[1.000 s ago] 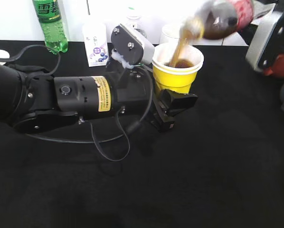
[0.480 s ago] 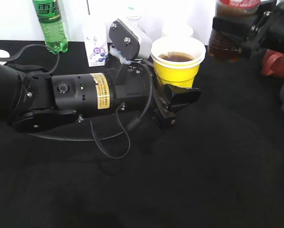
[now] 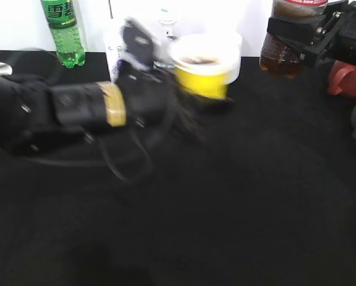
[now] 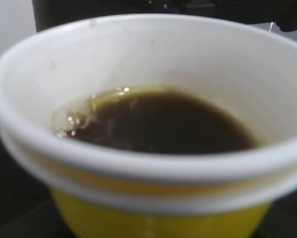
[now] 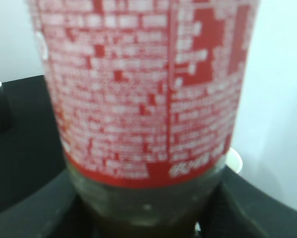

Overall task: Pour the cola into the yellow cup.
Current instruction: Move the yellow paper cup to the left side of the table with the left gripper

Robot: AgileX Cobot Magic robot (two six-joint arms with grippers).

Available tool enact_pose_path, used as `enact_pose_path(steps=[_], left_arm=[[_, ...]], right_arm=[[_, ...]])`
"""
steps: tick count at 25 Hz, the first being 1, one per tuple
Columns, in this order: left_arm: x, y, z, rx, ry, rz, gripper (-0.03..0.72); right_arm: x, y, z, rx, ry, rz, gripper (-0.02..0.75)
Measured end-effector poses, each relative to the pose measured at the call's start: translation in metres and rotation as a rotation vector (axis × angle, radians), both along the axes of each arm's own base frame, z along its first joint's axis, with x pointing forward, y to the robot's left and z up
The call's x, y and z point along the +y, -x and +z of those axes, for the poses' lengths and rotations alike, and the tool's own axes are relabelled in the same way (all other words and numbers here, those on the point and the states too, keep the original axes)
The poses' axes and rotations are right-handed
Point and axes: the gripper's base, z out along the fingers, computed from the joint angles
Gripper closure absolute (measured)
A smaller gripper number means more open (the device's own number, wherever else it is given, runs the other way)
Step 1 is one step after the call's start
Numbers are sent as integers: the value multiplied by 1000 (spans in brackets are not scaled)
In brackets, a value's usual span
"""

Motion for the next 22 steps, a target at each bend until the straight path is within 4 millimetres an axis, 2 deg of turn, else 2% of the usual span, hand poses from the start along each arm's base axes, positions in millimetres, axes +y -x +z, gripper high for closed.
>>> enact_pose_path(steps=[3, 8, 10, 13, 16, 22], left_arm=[[28, -24, 0, 2, -5, 102, 251], [71, -52, -1, 5, -9, 243, 251], [88, -55, -8, 4, -27, 285, 251], [112, -47, -28, -21, -58, 396, 251], [125, -45, -39, -50, -47, 503, 251], [130, -57, -92, -18, 19, 612, 251]], right_arm=[[0, 0, 0, 2, -2, 0, 331], [0, 0, 0, 2, -1, 0, 332], [0, 0, 0, 2, -2, 0, 332], [0, 0, 0, 2, -2, 0, 332], [0, 0, 0, 2, -2, 0, 332], [0, 0, 0, 2, -2, 0, 332]])
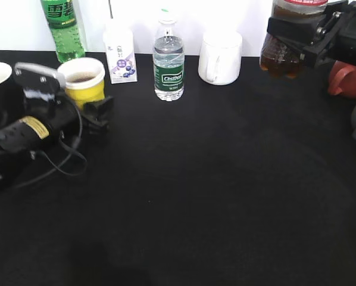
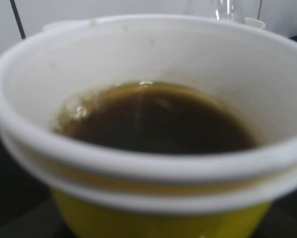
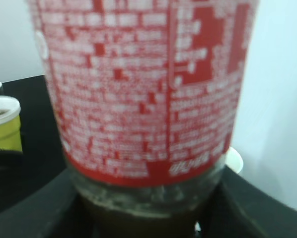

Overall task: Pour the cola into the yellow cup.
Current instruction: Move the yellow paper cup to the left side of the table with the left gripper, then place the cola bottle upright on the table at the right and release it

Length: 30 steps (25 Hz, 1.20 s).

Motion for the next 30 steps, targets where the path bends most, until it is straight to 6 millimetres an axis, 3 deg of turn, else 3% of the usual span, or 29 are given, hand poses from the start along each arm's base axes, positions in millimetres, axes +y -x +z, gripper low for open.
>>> enact_pose_path(steps=[3, 8, 15, 23, 27, 30], left_arm=[[4, -1, -14, 35, 6, 48, 251], [4, -1, -18, 76, -17, 51, 250], [4, 1, -19, 79, -23, 39, 108], [27, 60, -13, 112, -10, 83, 101], [34, 84, 7, 64, 13, 77, 101], [36, 93, 21, 22, 27, 64, 101]], right_arm=[[0, 0, 0, 0, 0, 0, 332], [0, 0, 0, 0, 0, 0, 332], [0, 0, 0, 0, 0, 0, 332], [1, 5, -7, 36, -11, 11, 332], [1, 13, -17, 58, -7, 20, 332], [23, 28, -30, 52, 11, 48, 332]])
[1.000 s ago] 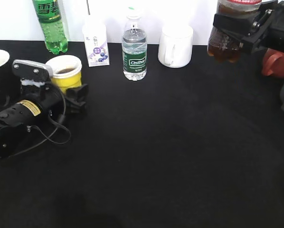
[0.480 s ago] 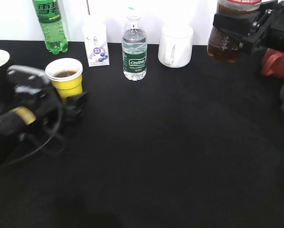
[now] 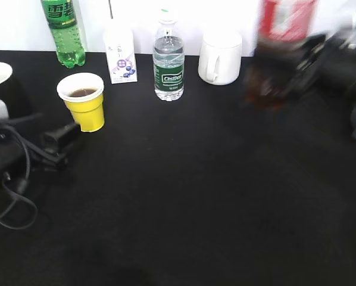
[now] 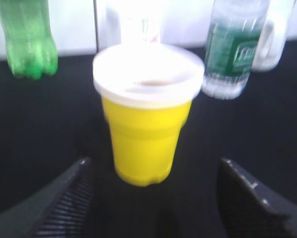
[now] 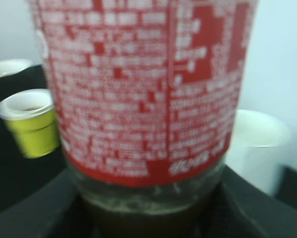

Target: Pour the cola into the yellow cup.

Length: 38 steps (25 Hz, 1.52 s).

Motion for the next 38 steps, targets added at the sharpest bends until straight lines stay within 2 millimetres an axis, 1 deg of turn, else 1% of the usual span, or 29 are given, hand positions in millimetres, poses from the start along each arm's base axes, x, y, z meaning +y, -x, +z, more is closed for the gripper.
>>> enact_pose_path(steps=[2, 3, 5, 7, 9, 10, 11, 15, 16, 18, 19, 21, 24, 25, 27, 29, 30, 32, 34, 36, 37, 38], left_arm=[[-1, 2, 9, -33, 7, -20, 101], [-2, 3, 11, -42, 7, -32, 101], [-2, 4, 11, -43, 6, -39, 101], [-3, 4, 11, -43, 5, -46, 101], [-4, 4, 11, -44, 2, -62, 101], [-4, 5, 11, -44, 1, -65, 101], [-4, 5, 11, -44, 1, -65, 101], [-4, 5, 11, -44, 1, -67, 101], [-5, 5, 11, -44, 0, -68, 101], [-5, 5, 11, -44, 0, -70, 101], [-5, 5, 11, -45, 0, -72, 101], [-5, 5, 11, -45, 0, -73, 102], [-5, 5, 11, -45, -2, -79, 102], [-6, 5, 11, -45, -3, -84, 102], [-7, 7, 8, -16, -6, -104, 108], [-6, 10, 6, 77, -31, -99, 132], [-4, 12, 10, 101, -47, -92, 139], [0, 15, 19, 147, -52, -53, 151], [5, 20, 31, 207, -72, -20, 152], [8, 14, 52, 312, -145, 26, 154], [11, 11, 68, 370, -162, 66, 154], [13, 9, 86, 445, -129, 121, 154]], right_arm=[[10, 9, -10, -9, -4, -58, 332], [11, 8, -15, -7, -6, -100, 332], [13, -1, -34, 2, -16, -177, 332], [11, -9, -58, 27, -28, -239, 332], [9, -13, -83, 67, 8, -282, 332], [9, -14, -88, 73, 8, -283, 332], [9, -14, -91, 65, 4, -283, 332], [9, -14, -92, 38, 15, -280, 330], [9, -14, -93, 39, 15, -282, 300], [8, -13, -94, 53, 8, -292, 169], [7, -13, -95, 71, -2, -297, 121], [6, -10, -98, 87, -1, -302, 99], [0, 6, -107, 148, 15, -327, 98], [-2, 12, -107, 163, 18, -341, 97], [-9, 24, -101, 174, 14, -382, 97], [-13, 35, -89, 152, 1, -392, 97], [-14, 39, -81, 144, 6, -395, 97], [-18, 46, -70, 206, 88, -414, 97], [-23, 50, -52, 254, 172, -443, 104], [-28, 44, -28, 344, 291, -498, 111], [-32, 41, -13, 391, 333, -534, 114], [-35, 38, 2, 464, 371, -577, 122]])
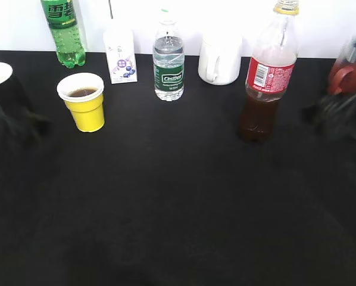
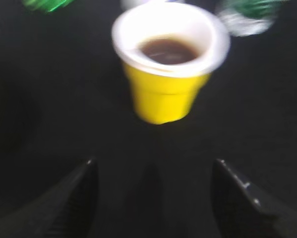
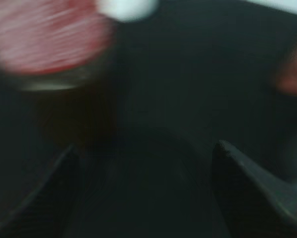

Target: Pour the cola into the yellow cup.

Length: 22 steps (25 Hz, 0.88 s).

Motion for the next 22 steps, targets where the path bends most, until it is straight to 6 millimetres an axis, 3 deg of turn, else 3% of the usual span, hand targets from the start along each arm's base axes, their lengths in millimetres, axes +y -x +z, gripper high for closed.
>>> enact_pose_path(steps=[3, 5, 7, 9, 11, 14, 16, 18, 22], left_arm=[[6, 20, 51, 145, 22, 56, 154], [16, 50, 80, 106, 32, 51, 160], [31, 92, 106, 8, 24, 17, 162], [44, 129, 116, -52, -22, -18, 166], [56, 165, 119, -85, -21, -22, 166], [71, 208, 98, -87, -25, -20, 166], [78, 231, 85, -115, -16, -18, 167], [84, 244, 76, -153, -18, -7, 168], [85, 241, 67, -142, -40, 4, 204]], right_arm=[[-4, 7, 44, 168, -64, -122, 132], [-6, 29, 71, 140, -113, -96, 142], [-10, 66, 105, 48, -180, -47, 143], [-19, 114, 131, -60, -206, -4, 143], [-29, 159, 125, -42, -188, 22, 143], [-46, 221, 100, -82, -158, 38, 143], [-54, 250, 83, -117, -137, 36, 143], [-63, 264, 69, -129, -104, -11, 143], [-67, 259, 58, -146, -93, -57, 143]])
